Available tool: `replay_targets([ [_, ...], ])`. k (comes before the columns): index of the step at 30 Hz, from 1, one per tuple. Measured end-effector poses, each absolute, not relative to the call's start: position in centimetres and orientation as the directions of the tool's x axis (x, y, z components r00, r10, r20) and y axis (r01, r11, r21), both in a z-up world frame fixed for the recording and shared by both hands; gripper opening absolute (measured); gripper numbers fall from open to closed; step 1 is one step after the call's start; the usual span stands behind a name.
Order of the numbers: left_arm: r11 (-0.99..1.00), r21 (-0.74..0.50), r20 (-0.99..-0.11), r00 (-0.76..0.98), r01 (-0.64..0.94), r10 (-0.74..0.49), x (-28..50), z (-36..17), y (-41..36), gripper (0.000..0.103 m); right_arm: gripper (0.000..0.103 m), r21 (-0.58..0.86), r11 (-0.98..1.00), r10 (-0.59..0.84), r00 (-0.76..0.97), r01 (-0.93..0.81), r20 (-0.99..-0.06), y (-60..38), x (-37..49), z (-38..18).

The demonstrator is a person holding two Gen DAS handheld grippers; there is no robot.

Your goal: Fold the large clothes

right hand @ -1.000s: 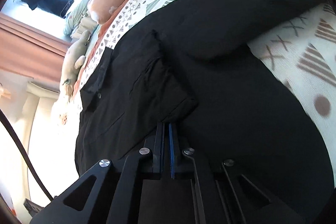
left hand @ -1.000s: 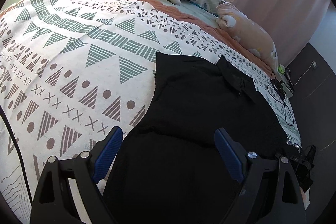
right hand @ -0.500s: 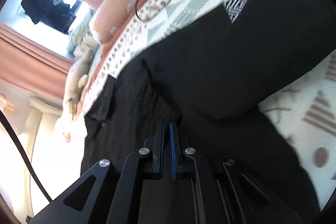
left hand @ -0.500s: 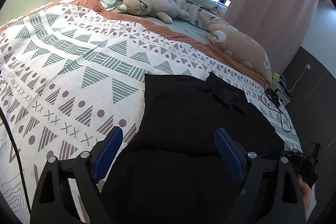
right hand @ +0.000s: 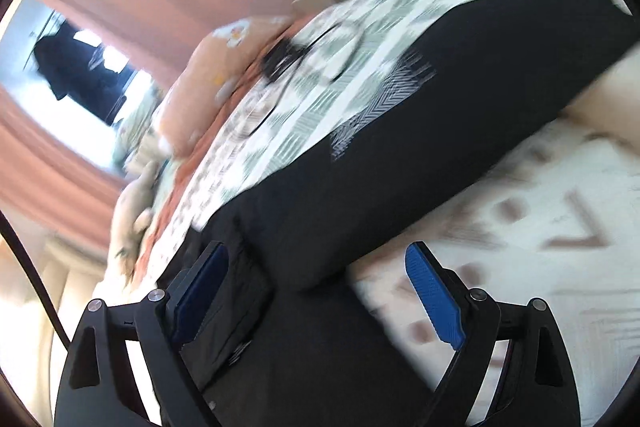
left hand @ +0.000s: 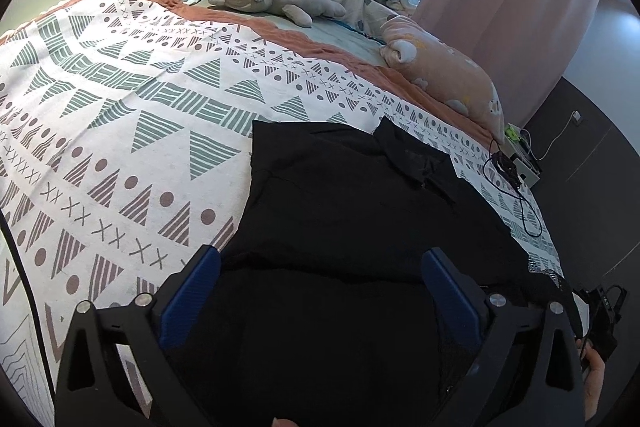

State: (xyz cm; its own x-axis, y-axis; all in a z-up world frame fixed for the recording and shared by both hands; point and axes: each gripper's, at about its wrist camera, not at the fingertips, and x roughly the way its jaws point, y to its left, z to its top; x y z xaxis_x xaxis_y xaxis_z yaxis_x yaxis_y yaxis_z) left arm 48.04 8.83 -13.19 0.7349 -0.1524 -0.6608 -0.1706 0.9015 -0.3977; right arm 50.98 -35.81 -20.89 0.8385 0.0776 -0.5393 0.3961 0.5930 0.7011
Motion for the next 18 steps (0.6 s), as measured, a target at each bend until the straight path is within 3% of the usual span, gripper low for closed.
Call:
replay_targets([
  [3, 0.899, -0.4, -0.668, 0.728, -0.176, -0.154, 48.2, -13.3, 8.8, 0.103, 0.088, 0.715, 0.537, 0.027, 0.838, 0.447, -0.544, -37.8, 49.4, -21.3],
  [5, 0.902, -0.395, -0.674, 0.722, -0.177, -0.154, 48.3, -13.6, 8.6, 0.103, 0.078, 0.724, 0.497, -0.01, 0.838, 0.477, -0.545, -39.5, 48.0, -21.8],
  [9, 0.907, -0.382, -0.684, 0.715, -0.18, -0.146, 48.4, -13.9, 8.3, 0.103, 0.07, 0.727, 0.452, -0.072, 0.833, 0.517, -0.548, -41.5, 46.6, -23.1],
  [12, 0.907, -0.373, -0.689, 0.713, -0.194, -0.131, 48.4, -14.0, 8.3, 0.103, 0.051, 0.751, 0.422, -0.075, 0.845, 0.508, -0.529, -42.4, 46.4, -23.8],
  [14, 0.906, -0.373, -0.693, 0.709, -0.201, -0.129, 48.6, -14.1, 8.4, 0.103, 0.031, 0.752, 0.41, -0.076, 0.841, 0.516, -0.536, -42.8, 46.7, -24.3],
  [17, 0.903, -0.373, -0.702, 0.701, -0.214, -0.123, 48.7, -14.4, 8.5, 0.103, 0.009, 0.76, 0.411, -0.088, 0.851, 0.504, -0.517, -43.4, 46.8, -24.5],
  [18, 0.903, -0.37, -0.706, 0.698, -0.219, -0.119, 48.8, -14.5, 8.5, 0.103, 0.007, 0.76, 0.42, -0.091, 0.856, 0.497, -0.51, -43.2, 46.7, -24.3],
])
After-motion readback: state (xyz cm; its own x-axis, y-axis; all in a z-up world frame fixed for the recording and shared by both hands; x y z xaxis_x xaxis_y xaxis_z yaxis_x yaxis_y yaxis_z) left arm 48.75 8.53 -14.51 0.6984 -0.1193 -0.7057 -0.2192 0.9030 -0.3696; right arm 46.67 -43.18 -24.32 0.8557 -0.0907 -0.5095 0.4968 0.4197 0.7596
